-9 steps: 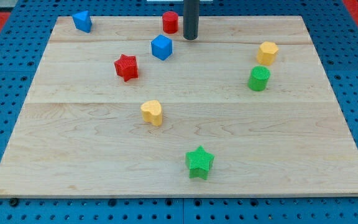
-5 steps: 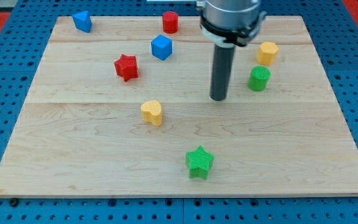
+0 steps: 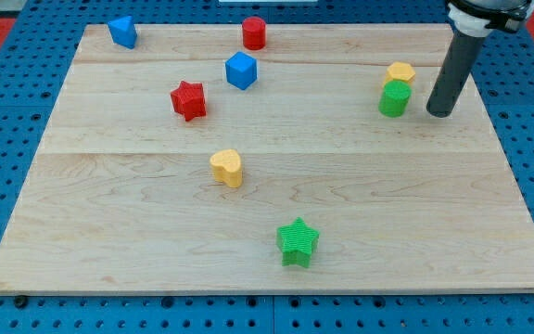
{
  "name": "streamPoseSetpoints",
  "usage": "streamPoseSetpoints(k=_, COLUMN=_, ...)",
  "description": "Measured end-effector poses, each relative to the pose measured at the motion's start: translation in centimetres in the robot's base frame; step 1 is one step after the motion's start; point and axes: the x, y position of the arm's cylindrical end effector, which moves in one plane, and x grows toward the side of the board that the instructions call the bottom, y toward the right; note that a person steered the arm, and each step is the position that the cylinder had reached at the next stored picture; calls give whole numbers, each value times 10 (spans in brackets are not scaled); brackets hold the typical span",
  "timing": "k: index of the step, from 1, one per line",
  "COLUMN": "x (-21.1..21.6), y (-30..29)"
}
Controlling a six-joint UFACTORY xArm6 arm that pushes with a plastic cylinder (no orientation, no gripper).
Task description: Push the green circle towards top right
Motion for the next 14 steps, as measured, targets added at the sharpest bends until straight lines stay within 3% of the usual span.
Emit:
streamPoseSetpoints(k=1, x=4, y=-7)
streamPoseSetpoints(k=2, x=-25, y=-3)
streamPoseSetpoints(k=3, x=-2, y=-16)
streamPoseSetpoints(k=4, x=2, y=-45)
streamPoseSetpoints(k=5, x=-4, y=-120)
streamPoseSetpoints(k=6, x=-24, y=-125)
streamPoseSetpoints(k=8, x=7, y=-107)
streamPoseSetpoints(k=11, x=-83, y=-124)
streamPoseSetpoints(k=12, x=-61, y=-137)
streamPoseSetpoints(k=14, x=-68, y=-118)
